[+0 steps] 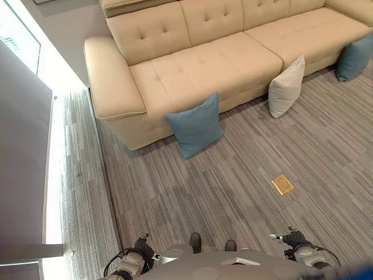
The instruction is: Pick up all the scattered cushions and arrange them neatly on the sofa.
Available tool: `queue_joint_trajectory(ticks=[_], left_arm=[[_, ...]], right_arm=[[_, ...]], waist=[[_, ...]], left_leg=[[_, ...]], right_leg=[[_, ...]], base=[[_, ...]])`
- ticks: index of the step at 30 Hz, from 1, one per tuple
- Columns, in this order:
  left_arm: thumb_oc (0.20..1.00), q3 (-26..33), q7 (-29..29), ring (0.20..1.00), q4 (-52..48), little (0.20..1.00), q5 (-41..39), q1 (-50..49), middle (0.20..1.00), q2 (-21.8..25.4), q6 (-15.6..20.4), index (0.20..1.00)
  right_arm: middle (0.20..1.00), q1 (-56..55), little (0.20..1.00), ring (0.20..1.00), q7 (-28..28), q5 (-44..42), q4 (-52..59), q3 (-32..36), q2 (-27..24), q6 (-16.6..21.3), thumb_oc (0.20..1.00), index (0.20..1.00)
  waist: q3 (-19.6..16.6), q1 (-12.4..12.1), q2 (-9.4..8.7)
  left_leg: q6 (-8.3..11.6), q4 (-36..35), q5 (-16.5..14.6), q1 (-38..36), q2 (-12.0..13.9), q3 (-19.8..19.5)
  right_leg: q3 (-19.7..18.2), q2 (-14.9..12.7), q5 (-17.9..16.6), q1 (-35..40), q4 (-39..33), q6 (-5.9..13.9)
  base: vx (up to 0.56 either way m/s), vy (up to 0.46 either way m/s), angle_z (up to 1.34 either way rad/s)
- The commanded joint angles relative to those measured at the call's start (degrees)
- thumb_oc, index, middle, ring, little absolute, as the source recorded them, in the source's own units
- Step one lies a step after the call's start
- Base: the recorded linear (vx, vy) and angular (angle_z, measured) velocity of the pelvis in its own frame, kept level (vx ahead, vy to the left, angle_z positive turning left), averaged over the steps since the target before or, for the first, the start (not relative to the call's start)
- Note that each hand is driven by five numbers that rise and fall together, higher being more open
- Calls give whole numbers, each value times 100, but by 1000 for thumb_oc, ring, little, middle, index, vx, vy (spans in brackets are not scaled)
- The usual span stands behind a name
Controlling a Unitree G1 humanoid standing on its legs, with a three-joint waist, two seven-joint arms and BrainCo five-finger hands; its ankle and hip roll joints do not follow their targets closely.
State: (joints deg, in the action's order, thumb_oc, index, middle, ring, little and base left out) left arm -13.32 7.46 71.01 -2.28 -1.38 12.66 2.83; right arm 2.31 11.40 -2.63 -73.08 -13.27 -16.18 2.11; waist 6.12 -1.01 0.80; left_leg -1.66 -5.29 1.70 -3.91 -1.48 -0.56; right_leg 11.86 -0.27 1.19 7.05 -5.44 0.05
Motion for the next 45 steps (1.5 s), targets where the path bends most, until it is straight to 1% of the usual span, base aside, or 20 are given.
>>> queue_joint_trajectory(ticks=[1,4,8,9,10,12,16,17,20,25,26,28,31,34,36,38,40,41,42,45], left_arm=[[1000,-47,48,1000,265,1000,287,435,1000,-100,38,1000],[1000,-75,55,1000,212,1000,283,463,1000,-79,27,1000],[1000,-172,78,1000,148,1000,244,582,1000,-54,55,1000],[1000,-172,78,1000,148,1000,244,582,1000,-54,55,1000],[1000,-187,93,1000,170,1000,244,586,1000,-35,52,1000],[1000,-137,101,1000,216,1000,204,610,1000,-37,36,1000],[1000,-195,90,1000,227,1000,140,689,1000,-112,63,1000],[1000,-240,113,1000,217,1000,113,758,1000,-174,63,1000],[1000,-274,112,1000,231,1000,174,736,1000,-195,43,1000],[1000,-251,57,1000,249,1000,288,660,1000,-145,10,1000],[1000,-242,49,1000,241,1000,307,647,1000,-127,10,1000],[1000,-215,47,1000,208,1000,317,688,1000,-35,3,1000],[1000,-160,68,1000,131,1000,241,725,1000,50,32,1000],[1000,-174,82,1000,101,1000,199,728,1000,49,60,1000],[1000,-151,54,1000,153,1000,209,720,1000,29,69,1000],[1000,-145,71,1000,155,1000,233,705,1000,30,82,1000],[1000,-166,48,1000,203,1000,269,687,1000,-3,88,1000],[1000,-191,23,1000,194,1000,273,709,1000,-30,90,1000],[1000,-225,27,1000,165,1000,263,727,1000,-40,94,1000],[1000,-338,49,1000,43,1000,146,833,1000,-93,86,1000]], right_arm=[[1000,232,1000,1000,29,203,-104,-153,-28,16,1000,1000],[1000,240,1000,1000,7,252,-90,-199,-44,0,1000,1000],[1000,311,1000,1000,-3,226,-45,-251,-48,3,1000,1000],[1000,311,1000,1000,-3,226,-45,-252,-48,4,1000,1000],[1000,318,1000,1000,-10,202,5,-282,-44,6,1000,1000],[1000,365,1000,1000,-23,194,66,-363,-46,38,1000,1000],[1000,424,1000,1000,53,134,205,-324,-96,123,1000,1000],[1000,479,1000,1000,87,59,263,-277,-137,142,1000,1000],[1000,474,1000,1000,46,-19,203,-249,-121,124,1000,1000],[1000,489,1000,1000,-18,25,255,-300,-18,103,1000,1000],[1000,488,1000,1000,-25,45,277,-303,-15,101,1000,1000],[1000,572,1000,1000,-37,87,364,-352,-12,71,1000,1000],[1000,619,1000,1000,-43,108,428,-403,-21,67,1000,1000],[1000,610,1000,1000,-34,128,412,-422,-33,48,1000,1000],[1000,595,1000,1000,-27,219,427,-478,-28,23,1000,1000],[1000,553,1000,1000,-33,213,419,-476,-39,37,1000,1000],[1000,496,1000,1000,-31,178,394,-457,-45,71,1000,1000],[1000,502,1000,1000,-24,130,382,-441,-49,101,1000,1000],[1000,509,1000,1000,-12,96,393,-450,-49,118,1000,1000],[1000,558,1000,1000,31,-61,372,-419,-119,122,1000,1000]], waist=[[135,-71,-193],[148,-91,-202],[209,-99,-209],[205,-99,-209],[215,-101,-235],[197,-135,-260],[368,-99,-313],[451,-38,-346],[422,40,-342],[323,-1,-343],[306,-24,-334],[376,-36,-276],[515,11,-168],[508,83,-152],[532,91,-238],[507,135,-268],[398,163,-304],[415,169,-343],[460,165,-376],[614,130,-457]], left_leg=[[224,29,-531,-163,-10,-250],[154,29,-537,-154,-30,-332],[77,192,-513,47,-80,-511],[78,195,-514,52,-80,-511],[66,242,-498,114,-118,-611],[148,264,-451,201,-91,-770],[334,655,-371,543,-100,-915],[369,930,-364,833,-28,-496],[298,1074,-412,911,45,67],[139,913,-564,766,-53,82],[95,891,-593,753,-75,70],[-53,850,-639,702,-115,43],[-187,832,-692,566,-131,-60],[-211,642,-769,205,-240,-235],[-143,530,-902,-70,-256,-267],[-109,543,-984,-160,-238,-306],[60,740,-1115,-220,-111,-323],[233,1291,-1004,-49,-54,-296],[290,1672,-923,144,-36,-259],[323,2623,-790,916,-30,-194]], right_leg=[[-93,-481,67,38,44,619],[-205,-479,70,4,158,598],[-681,-428,180,-335,607,551],[-681,-428,181,-340,610,550],[-906,-356,231,-400,665,505],[-925,-245,298,-381,597,425],[-507,-236,331,-320,444,334],[-226,-316,305,-288,354,333],[-22,-356,311,-223,304,320],[-142,-439,339,-235,487,422],[-198,-484,347,-320,649,451],[-362,-560,330,-820,1596,595],[-537,-527,217,-1372,2562,664],[-593,-329,207,-1540,2163,542],[-135,-430,-167,-1690,1254,547],[-149,-408,-174,-1580,1085,561],[-254,-272,-81,-1337,943,395],[-333,-189,-54,-1101,750,309],[-364,-184,-53,-1005,668,275],[-458,-160,38,-644,359,106]], base=[[0,0,0],[-9,10,0],[-40,-2,5],[-36,-45,20],[-33,-76,21],[-7,-174,62],[-71,-125,105],[-60,-36,96],[-4,19,72],[109,131,-3],[56,204,-49],[33,210,-47],[96,146,-18],[244,-8,7],[303,-163,4],[289,-216,-4],[395,-346,37],[191,-258,52],[143,-257,26],[145,-176,-15]])
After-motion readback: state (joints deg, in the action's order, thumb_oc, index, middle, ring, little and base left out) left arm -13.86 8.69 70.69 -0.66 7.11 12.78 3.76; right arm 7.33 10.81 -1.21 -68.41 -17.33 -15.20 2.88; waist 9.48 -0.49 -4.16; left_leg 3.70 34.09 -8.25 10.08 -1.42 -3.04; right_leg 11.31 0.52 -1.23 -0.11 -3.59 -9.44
